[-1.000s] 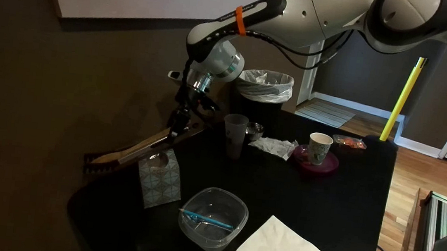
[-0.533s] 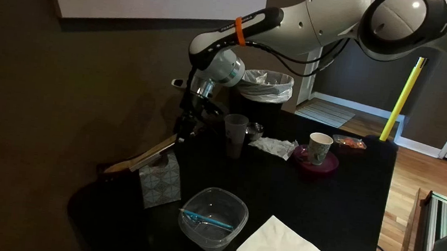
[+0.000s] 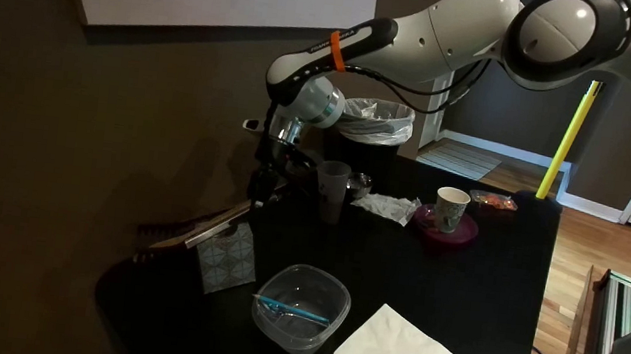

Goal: Put the wooden spoon and tongs on top of the tissue box.

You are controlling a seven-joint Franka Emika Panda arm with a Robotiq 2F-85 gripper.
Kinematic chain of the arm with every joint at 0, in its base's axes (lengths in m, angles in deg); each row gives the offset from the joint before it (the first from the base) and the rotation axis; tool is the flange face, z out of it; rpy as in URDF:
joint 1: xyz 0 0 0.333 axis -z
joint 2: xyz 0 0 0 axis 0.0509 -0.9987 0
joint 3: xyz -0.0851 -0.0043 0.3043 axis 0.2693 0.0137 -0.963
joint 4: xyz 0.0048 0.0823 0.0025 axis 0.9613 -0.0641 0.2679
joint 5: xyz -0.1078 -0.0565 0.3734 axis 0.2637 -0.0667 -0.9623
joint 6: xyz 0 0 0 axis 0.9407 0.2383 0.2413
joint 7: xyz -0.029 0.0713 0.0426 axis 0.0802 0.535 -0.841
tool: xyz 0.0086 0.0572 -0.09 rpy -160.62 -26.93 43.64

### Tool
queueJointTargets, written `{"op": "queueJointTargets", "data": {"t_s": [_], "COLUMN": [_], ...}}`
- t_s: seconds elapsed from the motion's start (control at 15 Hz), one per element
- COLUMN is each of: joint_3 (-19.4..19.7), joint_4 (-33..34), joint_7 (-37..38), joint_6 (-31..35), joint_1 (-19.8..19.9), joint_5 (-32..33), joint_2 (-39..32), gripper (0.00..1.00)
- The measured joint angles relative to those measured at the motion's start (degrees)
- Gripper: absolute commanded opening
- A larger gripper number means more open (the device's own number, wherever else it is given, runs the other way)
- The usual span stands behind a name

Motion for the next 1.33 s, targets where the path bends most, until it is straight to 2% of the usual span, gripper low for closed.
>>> {"op": "queueJointTargets", "data": {"t_s": [0.13, 0.8, 1.07, 1.33], "joint_3": [0.0, -0.8, -6.0, -6.8], "joint_4": [0.1, 1.6, 4.0, 4.0], "joint_7": [0.7, 2.5, 2.0, 2.0], "joint_6": [-0.5, -1.5, -11.1, -12.7], "joint_1": [0.0, 0.4, 4.2, 5.1], "joint_5": [0.2, 0.1, -3.6, -4.2], "joint_2": [0.0, 0.1, 2.4, 3.6], "gripper": [1.0, 1.0, 1.0, 1.0]}}
